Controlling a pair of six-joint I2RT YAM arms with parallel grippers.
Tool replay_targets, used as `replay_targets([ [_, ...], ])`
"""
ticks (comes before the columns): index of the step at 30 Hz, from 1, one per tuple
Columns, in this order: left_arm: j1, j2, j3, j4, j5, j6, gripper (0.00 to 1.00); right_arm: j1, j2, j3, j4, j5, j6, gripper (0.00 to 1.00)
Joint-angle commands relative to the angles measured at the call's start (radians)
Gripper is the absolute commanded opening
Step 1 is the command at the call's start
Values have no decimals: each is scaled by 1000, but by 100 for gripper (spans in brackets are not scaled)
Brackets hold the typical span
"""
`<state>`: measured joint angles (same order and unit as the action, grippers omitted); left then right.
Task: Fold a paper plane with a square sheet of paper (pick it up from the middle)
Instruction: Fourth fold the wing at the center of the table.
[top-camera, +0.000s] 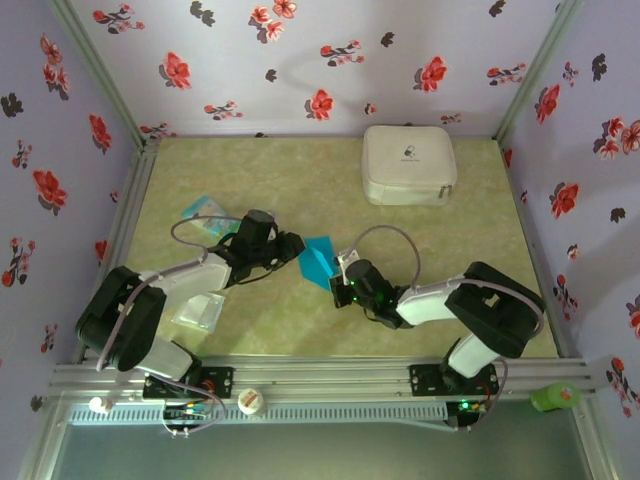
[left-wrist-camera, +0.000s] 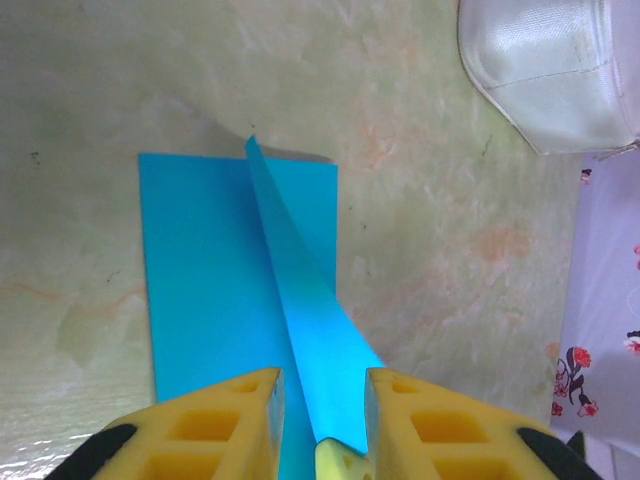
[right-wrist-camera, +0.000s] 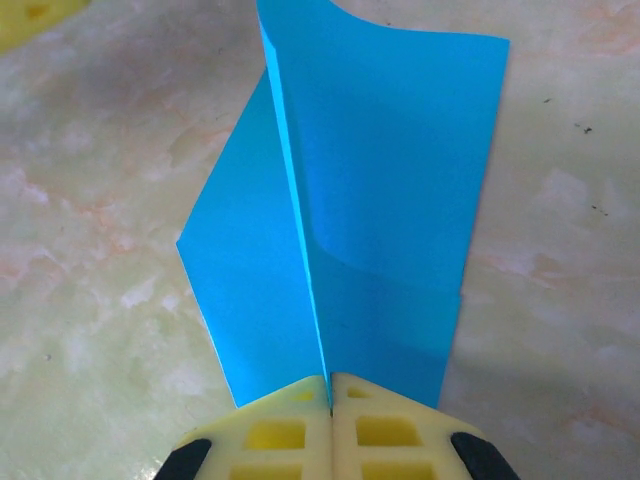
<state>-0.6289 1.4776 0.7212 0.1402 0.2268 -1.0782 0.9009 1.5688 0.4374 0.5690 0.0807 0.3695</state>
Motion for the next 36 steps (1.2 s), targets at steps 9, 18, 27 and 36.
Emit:
replay_targets([
  [9, 7, -10, -19, 1, -15, 21, 28, -85, 38, -13, 120, -236, 223, 0],
  [18, 8, 5, -19, 12, -3, 18, 27, -114, 86, -9, 143, -294, 281, 0],
  [27, 7, 23, -20, 33, 11, 15, 25, -137, 122, -29, 225, -348, 340, 0],
  [36, 6, 55, -14, 61, 37, 15, 20, -184, 163, -34, 285, -454, 429, 0],
])
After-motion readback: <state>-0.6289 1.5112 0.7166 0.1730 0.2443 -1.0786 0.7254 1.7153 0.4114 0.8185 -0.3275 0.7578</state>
